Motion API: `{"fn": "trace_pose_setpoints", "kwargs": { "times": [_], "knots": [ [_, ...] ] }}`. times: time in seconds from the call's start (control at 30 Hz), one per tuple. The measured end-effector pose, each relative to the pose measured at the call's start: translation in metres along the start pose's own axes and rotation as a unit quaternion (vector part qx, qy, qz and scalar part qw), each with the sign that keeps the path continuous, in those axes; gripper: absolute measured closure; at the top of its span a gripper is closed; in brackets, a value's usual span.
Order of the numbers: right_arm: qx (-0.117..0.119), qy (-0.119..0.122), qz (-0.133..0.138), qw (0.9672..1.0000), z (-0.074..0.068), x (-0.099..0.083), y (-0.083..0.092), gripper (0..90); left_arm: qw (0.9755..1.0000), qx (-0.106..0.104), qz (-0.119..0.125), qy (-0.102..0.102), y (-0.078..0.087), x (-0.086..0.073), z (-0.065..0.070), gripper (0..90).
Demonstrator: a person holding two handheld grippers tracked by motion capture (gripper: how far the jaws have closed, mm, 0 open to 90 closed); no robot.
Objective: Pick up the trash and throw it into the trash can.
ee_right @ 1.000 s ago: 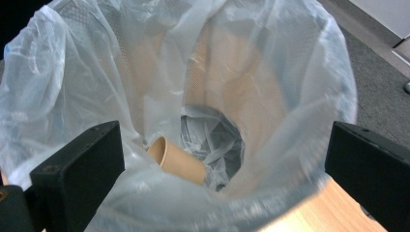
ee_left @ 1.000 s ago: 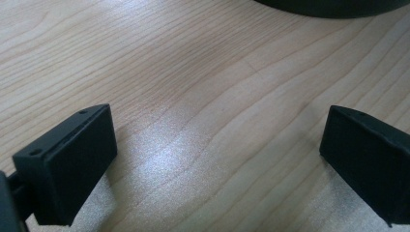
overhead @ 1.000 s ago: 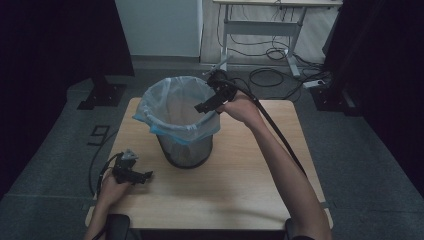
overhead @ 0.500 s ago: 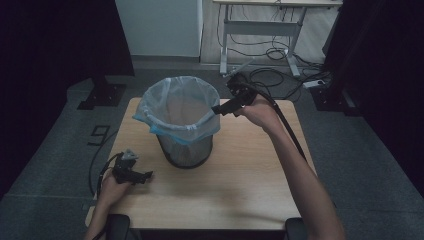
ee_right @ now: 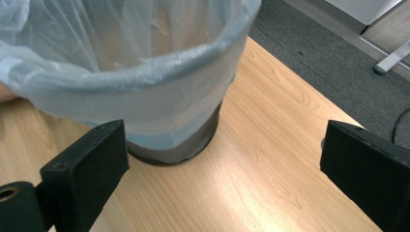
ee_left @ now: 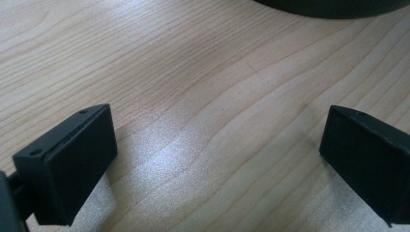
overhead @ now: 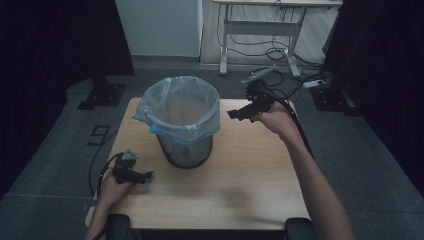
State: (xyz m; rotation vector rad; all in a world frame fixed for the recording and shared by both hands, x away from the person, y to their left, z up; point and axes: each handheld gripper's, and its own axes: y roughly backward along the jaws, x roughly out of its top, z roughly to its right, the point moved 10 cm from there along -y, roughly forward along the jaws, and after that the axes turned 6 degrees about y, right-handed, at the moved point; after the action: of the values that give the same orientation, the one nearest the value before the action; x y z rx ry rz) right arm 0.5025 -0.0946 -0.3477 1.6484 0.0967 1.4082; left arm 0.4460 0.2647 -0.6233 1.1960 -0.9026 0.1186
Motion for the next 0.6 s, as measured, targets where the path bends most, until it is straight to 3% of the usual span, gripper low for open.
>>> {"fn": "trace_pose_setpoints", "kwargs": {
  "times": [0.6],
  "knots": [
    [-0.025, -0.026, 0.004, 0.9994, 0.022, -0.057, 0.025, 5.0, 1.0, 0.001, 0.001, 0.002, 0.0, 0.0, 0.001, 0.0]
  ]
}}
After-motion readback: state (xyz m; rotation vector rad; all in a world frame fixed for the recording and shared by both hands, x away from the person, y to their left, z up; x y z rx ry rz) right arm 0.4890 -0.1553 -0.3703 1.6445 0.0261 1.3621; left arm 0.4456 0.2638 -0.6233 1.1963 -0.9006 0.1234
